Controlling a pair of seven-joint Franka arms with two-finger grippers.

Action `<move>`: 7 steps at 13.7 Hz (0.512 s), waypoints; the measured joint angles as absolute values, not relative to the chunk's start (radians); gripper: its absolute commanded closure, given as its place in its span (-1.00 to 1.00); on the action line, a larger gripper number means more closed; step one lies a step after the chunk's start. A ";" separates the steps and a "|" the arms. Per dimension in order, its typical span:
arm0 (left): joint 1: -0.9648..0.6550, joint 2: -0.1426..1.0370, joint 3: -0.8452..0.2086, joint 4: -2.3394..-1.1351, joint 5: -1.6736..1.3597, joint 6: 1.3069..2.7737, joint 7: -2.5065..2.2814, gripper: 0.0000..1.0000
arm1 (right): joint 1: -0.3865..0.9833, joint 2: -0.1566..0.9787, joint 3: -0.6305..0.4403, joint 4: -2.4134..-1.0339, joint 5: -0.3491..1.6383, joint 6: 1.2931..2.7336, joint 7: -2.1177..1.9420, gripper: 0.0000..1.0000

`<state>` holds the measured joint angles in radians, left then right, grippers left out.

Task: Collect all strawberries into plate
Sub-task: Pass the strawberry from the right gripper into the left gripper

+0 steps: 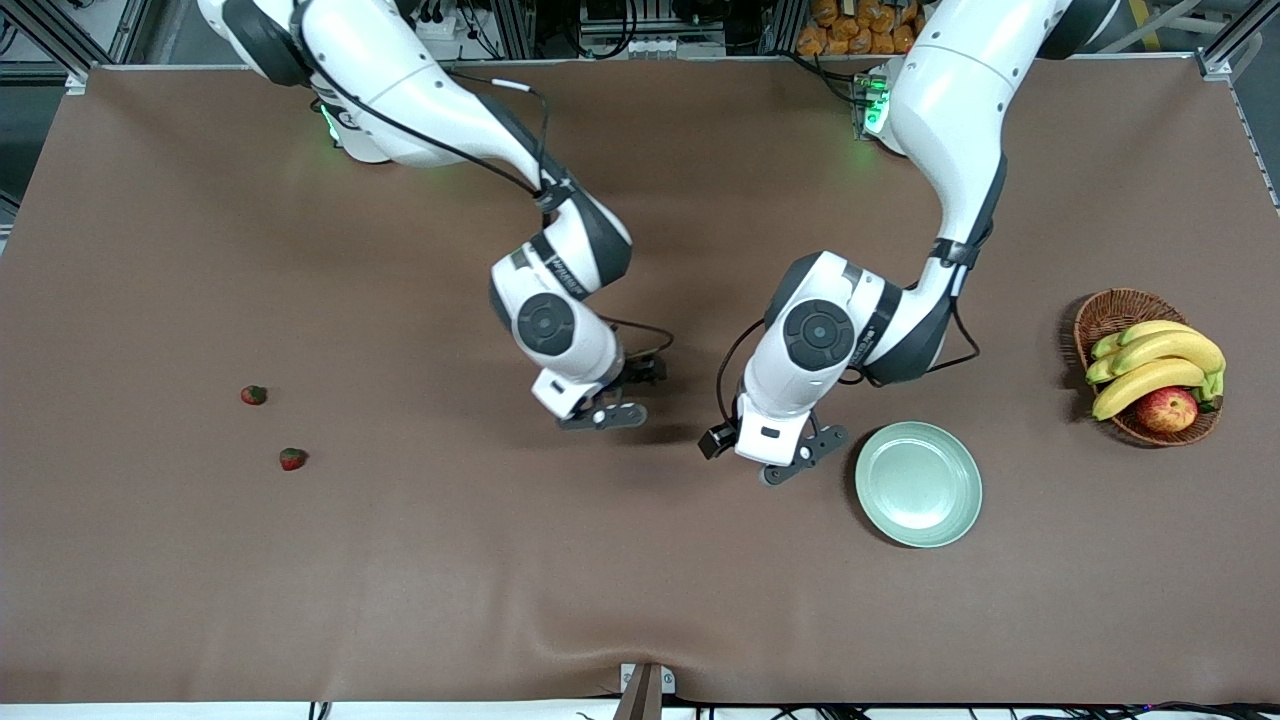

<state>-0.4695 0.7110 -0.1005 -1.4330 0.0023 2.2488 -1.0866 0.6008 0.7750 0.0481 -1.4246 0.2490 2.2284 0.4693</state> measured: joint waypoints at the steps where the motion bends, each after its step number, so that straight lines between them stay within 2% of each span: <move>1: -0.475 0.717 -0.101 -1.433 0.002 2.249 -1.111 -1.00 | 0.574 0.749 0.041 -1.422 0.249 2.201 0.469 -1.00; 4: -0.498 0.736 -0.102 -1.432 0.002 2.249 -1.189 -1.00 | 0.462 0.645 0.028 -1.451 0.249 2.126 0.467 -1.00; 7: -0.596 0.758 -0.100 -1.435 0.005 2.249 -1.362 -1.00 | 0.349 0.554 0.019 -1.568 0.248 2.112 0.393 -1.00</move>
<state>-0.5964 0.7584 -0.1002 -1.4346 0.0049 2.2489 -1.3616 0.3487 0.5539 0.0194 -1.5680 0.2481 2.1120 0.3930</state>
